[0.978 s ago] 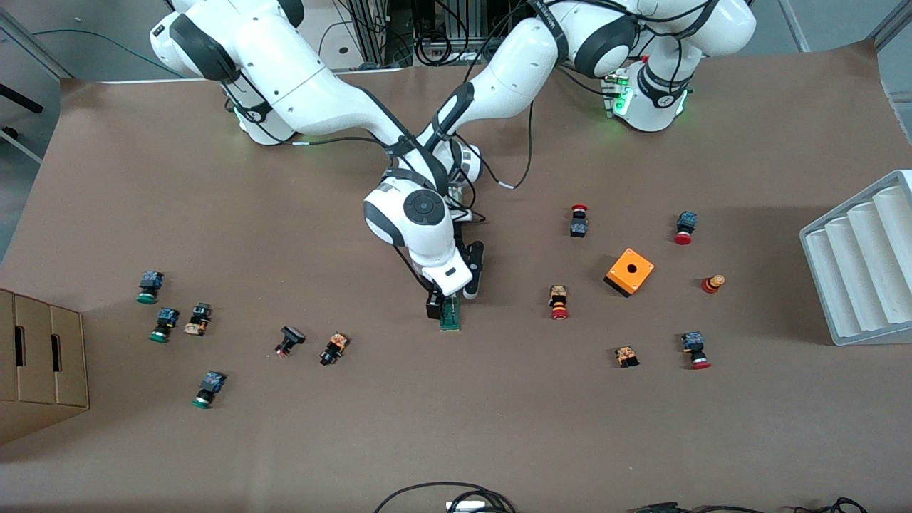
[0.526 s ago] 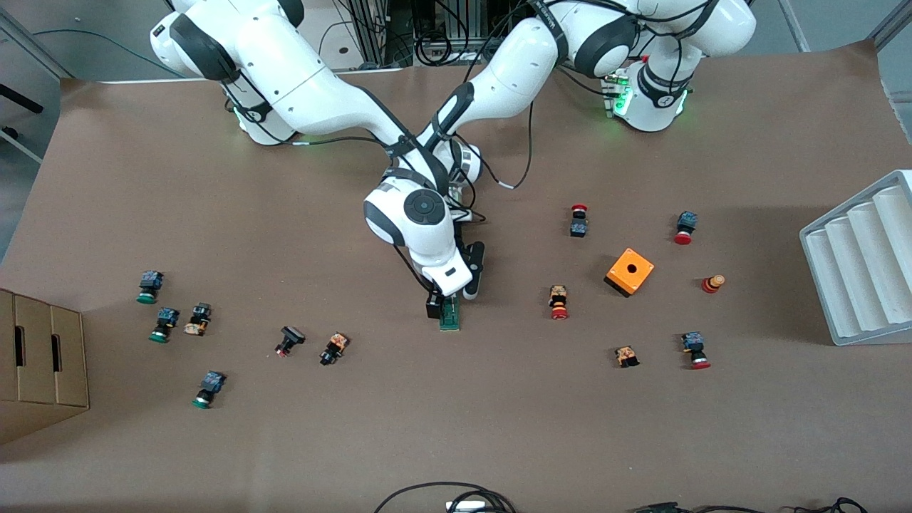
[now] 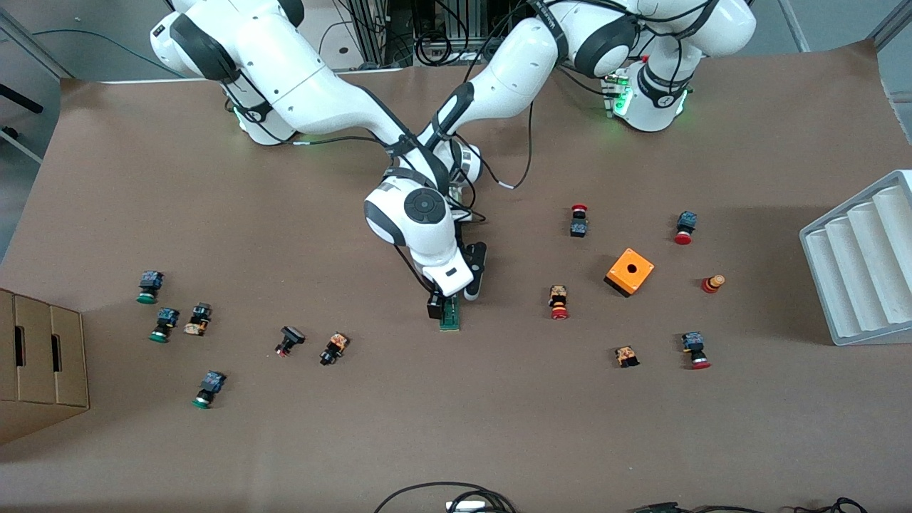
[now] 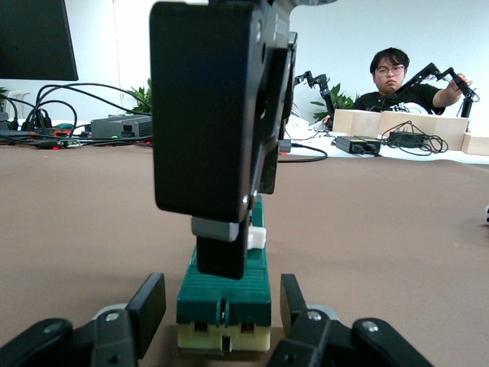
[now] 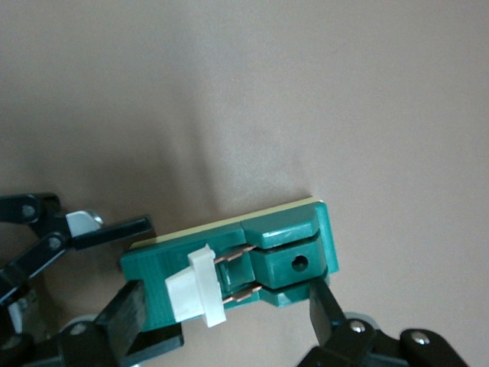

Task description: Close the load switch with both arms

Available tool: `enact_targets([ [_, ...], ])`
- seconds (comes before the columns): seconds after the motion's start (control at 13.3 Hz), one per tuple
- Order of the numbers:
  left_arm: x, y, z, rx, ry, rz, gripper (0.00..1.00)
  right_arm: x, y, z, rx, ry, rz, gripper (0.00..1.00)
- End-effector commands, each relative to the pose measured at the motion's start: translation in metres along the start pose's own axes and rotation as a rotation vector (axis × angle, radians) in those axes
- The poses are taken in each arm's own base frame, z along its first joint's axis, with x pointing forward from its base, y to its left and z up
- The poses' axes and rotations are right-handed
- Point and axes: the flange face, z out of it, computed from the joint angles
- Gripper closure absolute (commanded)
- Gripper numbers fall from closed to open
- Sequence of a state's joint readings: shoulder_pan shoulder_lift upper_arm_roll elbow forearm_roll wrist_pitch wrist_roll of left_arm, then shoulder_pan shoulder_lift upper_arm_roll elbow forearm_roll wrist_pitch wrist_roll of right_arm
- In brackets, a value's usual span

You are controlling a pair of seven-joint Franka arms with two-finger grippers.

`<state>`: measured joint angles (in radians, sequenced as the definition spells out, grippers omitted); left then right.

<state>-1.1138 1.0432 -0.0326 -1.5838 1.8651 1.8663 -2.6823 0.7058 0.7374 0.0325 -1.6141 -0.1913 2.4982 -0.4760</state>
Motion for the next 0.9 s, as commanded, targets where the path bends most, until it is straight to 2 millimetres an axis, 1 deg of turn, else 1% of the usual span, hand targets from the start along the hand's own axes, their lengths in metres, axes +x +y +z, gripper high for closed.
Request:
enact_targets([
  [0.0, -0.007, -0.0007, 0.0014, -0.01, 0.025, -0.004, 0.31, 0.0067, -0.0003, 0.0022, -0.023, 0.017, 0.0, 0.05],
  [0.3, -0.007, -0.0007, 0.0014, -0.01, 0.025, -0.004, 0.31, 0.0099, -0.0006, 0.0014, -0.038, 0.045, -0.005, 0.05],
  [0.83, -0.007, -0.0007, 0.0014, -0.01, 0.025, -0.004, 0.31, 0.006, -0.0029, 0.0068, -0.033, 0.033, -0.015, 0.04],
])
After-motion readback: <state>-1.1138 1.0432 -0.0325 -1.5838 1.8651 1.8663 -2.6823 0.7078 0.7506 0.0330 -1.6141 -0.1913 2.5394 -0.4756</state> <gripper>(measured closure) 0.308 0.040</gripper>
